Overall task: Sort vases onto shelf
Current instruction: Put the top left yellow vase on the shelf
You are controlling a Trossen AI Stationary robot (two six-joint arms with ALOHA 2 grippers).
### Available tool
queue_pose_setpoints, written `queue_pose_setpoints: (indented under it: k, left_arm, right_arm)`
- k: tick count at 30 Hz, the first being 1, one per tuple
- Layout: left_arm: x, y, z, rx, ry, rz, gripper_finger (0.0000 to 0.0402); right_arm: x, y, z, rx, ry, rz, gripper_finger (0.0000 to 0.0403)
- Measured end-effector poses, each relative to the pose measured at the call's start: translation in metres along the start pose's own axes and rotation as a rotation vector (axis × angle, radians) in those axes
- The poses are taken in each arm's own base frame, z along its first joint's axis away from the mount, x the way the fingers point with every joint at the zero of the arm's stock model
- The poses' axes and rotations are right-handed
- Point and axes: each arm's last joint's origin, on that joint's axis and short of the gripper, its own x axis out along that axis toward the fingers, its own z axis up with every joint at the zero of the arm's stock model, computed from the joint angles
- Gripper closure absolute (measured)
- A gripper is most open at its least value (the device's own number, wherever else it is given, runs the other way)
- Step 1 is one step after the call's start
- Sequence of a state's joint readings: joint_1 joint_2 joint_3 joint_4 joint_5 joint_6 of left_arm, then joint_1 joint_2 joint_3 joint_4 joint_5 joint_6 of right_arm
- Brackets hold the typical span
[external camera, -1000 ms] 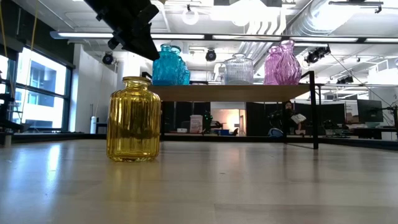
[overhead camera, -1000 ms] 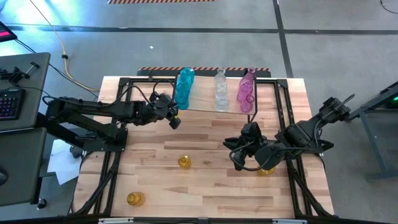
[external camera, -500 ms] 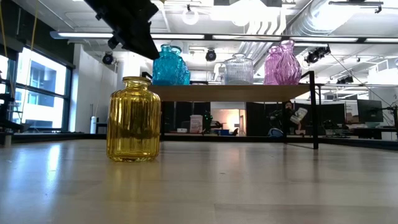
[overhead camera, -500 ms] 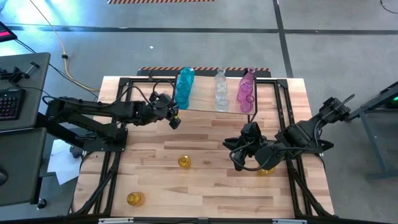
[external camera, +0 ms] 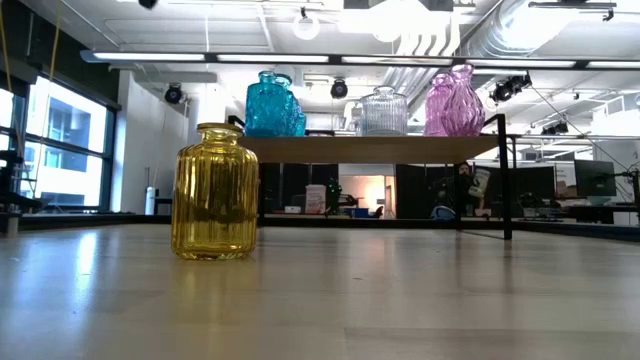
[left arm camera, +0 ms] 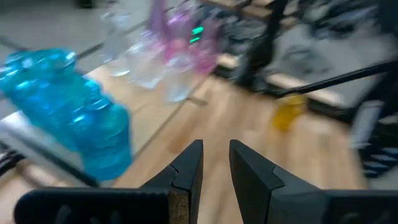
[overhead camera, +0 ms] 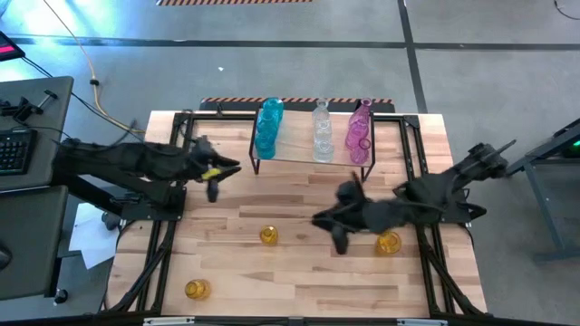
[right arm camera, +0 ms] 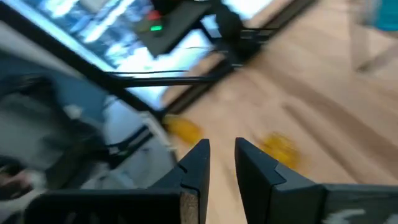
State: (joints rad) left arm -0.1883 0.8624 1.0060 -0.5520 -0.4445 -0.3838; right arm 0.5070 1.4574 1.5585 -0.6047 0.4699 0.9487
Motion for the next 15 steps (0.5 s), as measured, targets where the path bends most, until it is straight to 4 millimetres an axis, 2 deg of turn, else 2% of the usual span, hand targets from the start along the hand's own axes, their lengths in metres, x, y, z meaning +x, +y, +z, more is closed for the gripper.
queue_pose_setpoints:
  k: [4,7,15]
  left_arm:
    - [-0.023,0.005,0.005,-0.048,-0.035,-0.105,0.0330]
    - [-0.032,0.008,0.005,-0.053,-0.044,-0.125,0.0330]
    - [-0.035,0.009,-0.007,0.023,0.061,-0.119,0.0330]
  right_arm:
    - [0.041,0.001,0.018,-0.043,0.023,0.184,0.0345]
    - [0.064,-0.006,0.023,-0.036,0.052,0.223,0.0345]
    - [0.110,-0.018,0.005,0.009,0.192,0.204,0.0345]
